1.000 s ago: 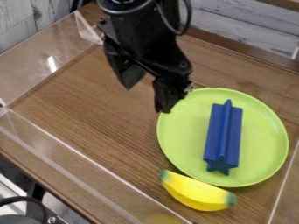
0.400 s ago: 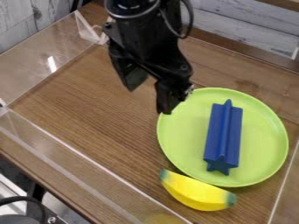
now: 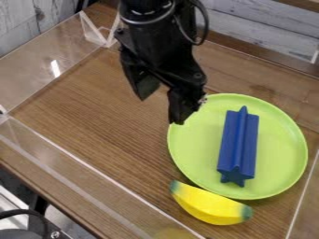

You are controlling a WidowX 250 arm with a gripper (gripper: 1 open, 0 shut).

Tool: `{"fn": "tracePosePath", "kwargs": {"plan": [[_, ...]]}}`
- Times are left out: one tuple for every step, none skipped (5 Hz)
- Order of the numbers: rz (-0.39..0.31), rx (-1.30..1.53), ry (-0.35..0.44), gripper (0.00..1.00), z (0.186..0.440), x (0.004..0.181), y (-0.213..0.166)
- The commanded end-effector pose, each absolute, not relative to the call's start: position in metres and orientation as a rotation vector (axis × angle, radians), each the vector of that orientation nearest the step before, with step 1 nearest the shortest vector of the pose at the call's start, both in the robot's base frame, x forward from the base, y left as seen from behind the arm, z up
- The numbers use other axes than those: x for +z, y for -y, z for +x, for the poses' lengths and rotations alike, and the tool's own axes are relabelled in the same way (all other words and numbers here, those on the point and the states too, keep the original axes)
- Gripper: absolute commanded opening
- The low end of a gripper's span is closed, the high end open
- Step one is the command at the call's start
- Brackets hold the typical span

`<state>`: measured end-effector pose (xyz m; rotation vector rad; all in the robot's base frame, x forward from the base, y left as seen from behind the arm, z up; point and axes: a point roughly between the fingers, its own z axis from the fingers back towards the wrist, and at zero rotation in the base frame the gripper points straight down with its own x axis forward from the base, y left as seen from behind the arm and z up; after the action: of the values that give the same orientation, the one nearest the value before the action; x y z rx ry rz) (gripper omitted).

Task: Put the banana in the green plate

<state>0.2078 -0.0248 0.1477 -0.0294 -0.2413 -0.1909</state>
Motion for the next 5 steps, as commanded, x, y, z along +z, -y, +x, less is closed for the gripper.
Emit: {"fn": "tracePosePath", "kwargs": {"plan": [[-0.03,-0.189,0.25,1.0,0.213,0.148,0.023],[-0.032,-0.191,0.241,1.0,0.214,0.144,0.023],[-0.033,-0.194,0.233,1.0,0.217,0.141,0.022],[-0.034,-0.196,0.225,1.0,0.219,0.138,0.021],[-0.04,-0.217,0.213,1.0,0.216,0.133,0.025]]}}
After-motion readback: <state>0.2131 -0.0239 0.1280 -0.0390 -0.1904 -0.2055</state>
